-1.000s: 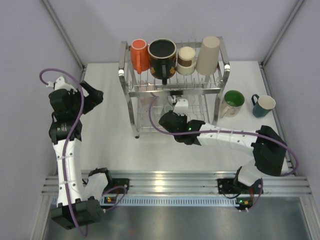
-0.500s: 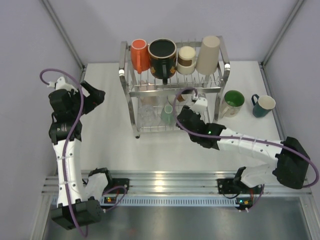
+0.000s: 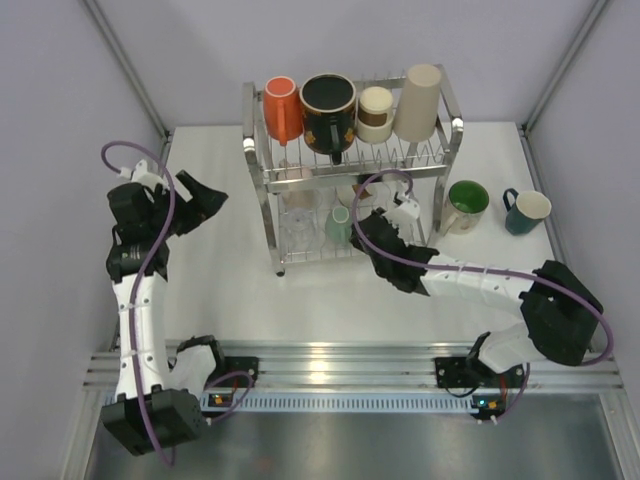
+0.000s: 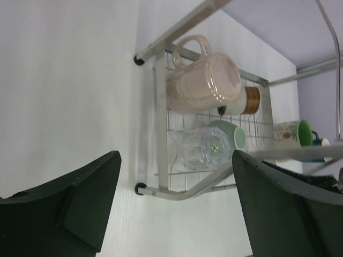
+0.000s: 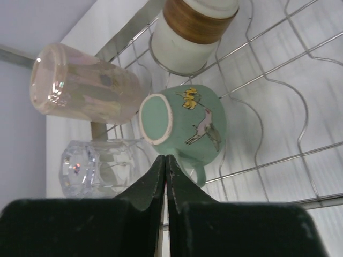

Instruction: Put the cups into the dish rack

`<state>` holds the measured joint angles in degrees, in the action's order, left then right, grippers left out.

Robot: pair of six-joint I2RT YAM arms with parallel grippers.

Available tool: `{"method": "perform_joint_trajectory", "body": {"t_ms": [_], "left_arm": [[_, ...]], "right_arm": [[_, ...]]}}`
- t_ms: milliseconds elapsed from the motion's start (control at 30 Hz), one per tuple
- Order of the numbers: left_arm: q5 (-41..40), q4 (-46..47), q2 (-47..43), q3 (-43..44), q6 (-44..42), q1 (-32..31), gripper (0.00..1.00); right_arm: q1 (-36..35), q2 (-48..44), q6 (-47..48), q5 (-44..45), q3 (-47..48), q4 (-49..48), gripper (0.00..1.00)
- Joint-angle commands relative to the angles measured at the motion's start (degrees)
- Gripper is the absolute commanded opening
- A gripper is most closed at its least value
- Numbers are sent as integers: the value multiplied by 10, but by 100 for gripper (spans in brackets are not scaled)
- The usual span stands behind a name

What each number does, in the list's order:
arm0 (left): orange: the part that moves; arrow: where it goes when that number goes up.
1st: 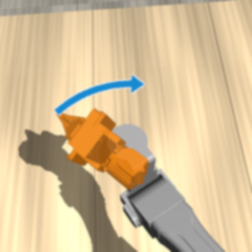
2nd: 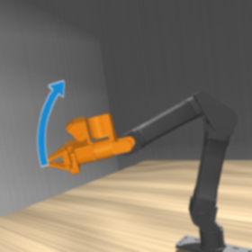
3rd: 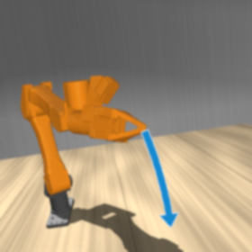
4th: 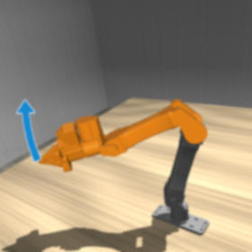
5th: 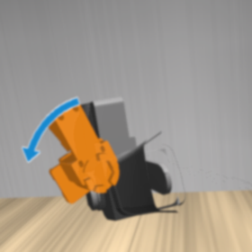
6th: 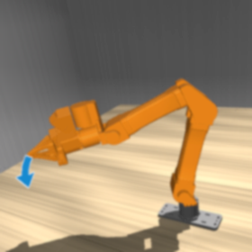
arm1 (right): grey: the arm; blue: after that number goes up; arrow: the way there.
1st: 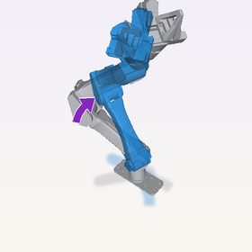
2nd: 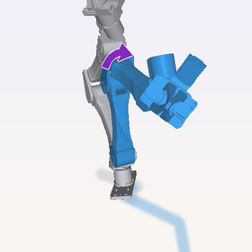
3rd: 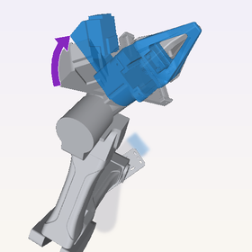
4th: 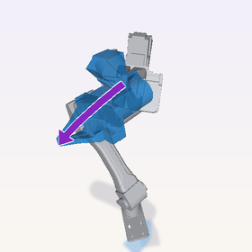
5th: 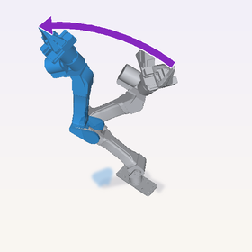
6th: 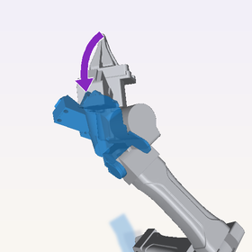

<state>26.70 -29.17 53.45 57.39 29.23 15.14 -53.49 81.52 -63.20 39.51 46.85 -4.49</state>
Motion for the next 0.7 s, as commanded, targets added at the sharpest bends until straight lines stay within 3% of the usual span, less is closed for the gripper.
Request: {"method": "perform_joint_trajectory", "body": {"t_ms": [0, 100, 267, 467, 667], "left_arm": [[91, 56, -72, -49, -7, 2, 91], [135, 132, -118, -108, -8, 2, 93], [171, 144, -150, -158, -40, 2, 92], [229, 180, -168, -188, -21, 2, 92], [232, 262, -163, -223, 34, -5, 93]], "right_arm": [[-15, -2, -16, -16, 17, -69, 0], [-28, -24, -13, -37, 2, -70, 0], [-30, -94, 10, -112, -54, -79, 0], [-31, -255, 19, -152, -100, 40, 0], [-33, -389, -8, -82, -76, 220, 0]]}}
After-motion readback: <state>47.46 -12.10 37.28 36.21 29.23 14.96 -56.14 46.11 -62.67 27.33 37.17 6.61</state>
